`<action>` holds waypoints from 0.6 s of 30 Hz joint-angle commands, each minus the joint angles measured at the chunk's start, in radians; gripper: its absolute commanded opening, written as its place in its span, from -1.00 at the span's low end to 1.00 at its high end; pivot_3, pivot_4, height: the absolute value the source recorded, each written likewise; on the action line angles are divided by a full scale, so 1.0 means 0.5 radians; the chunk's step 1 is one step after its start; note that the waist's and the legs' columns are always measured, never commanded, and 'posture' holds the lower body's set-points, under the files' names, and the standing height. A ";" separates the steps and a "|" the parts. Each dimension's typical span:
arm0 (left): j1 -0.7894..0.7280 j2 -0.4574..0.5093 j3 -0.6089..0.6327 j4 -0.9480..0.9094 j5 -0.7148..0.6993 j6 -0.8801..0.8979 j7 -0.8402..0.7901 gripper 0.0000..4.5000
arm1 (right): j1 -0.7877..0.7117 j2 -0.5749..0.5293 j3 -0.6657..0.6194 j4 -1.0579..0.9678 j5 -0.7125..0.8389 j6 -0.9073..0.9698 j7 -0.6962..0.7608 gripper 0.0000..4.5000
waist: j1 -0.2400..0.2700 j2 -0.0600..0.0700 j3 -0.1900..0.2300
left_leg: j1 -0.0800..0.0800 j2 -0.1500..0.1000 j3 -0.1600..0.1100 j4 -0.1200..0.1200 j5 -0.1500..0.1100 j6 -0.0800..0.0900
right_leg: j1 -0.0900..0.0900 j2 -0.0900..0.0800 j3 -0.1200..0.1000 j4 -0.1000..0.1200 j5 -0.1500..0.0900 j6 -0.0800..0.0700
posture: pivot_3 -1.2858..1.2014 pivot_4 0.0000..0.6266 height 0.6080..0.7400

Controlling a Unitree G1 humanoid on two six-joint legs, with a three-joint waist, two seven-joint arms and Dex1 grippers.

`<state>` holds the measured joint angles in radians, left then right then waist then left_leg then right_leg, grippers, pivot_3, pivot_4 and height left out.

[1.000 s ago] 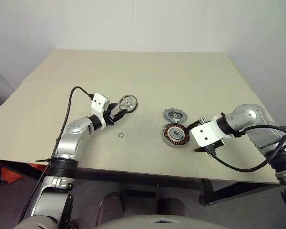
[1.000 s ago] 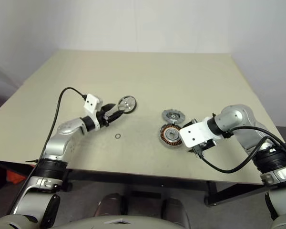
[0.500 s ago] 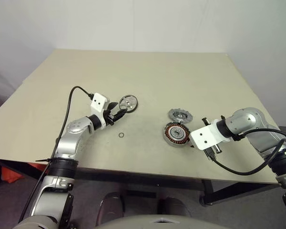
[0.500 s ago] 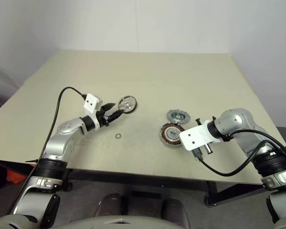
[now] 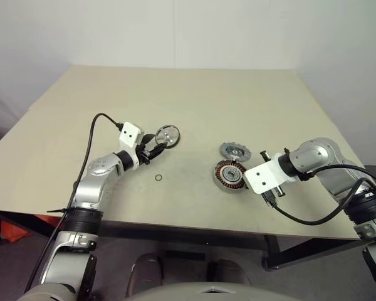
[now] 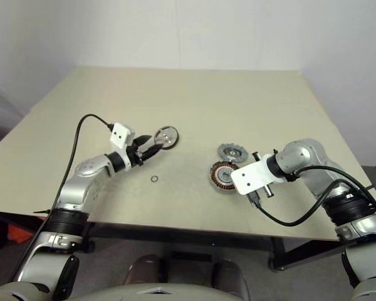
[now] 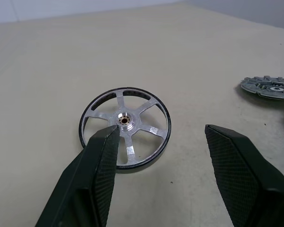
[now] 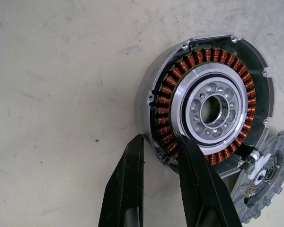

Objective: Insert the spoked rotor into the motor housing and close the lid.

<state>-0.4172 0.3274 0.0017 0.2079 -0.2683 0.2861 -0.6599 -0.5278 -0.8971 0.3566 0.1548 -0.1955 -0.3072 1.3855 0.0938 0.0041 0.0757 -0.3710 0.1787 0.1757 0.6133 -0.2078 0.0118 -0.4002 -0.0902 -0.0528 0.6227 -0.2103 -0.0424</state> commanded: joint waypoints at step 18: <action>-0.022 0.004 0.033 -0.056 -0.005 -0.053 0.027 0.35 | -0.057 -0.016 -0.010 0.024 0.012 -0.074 0.008 -1.00 | 0.003 -0.001 -0.001 | 0.001 0.000 0.000 0.000 0.000 0.000 | 0.002 0.000 0.000 -0.001 0.000 0.000 | 0.03 -1.00 1.00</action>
<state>-0.4115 0.3241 0.0015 0.2080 -0.2671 0.2792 -0.6479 -0.5300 -0.9035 0.3577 0.1627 -0.1931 -0.3325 1.3946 0.0952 0.0038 0.0754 -0.3702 0.1787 0.1756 0.6133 -0.2078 0.0120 -0.3992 -0.0902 -0.0527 0.6224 -0.2103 -0.0424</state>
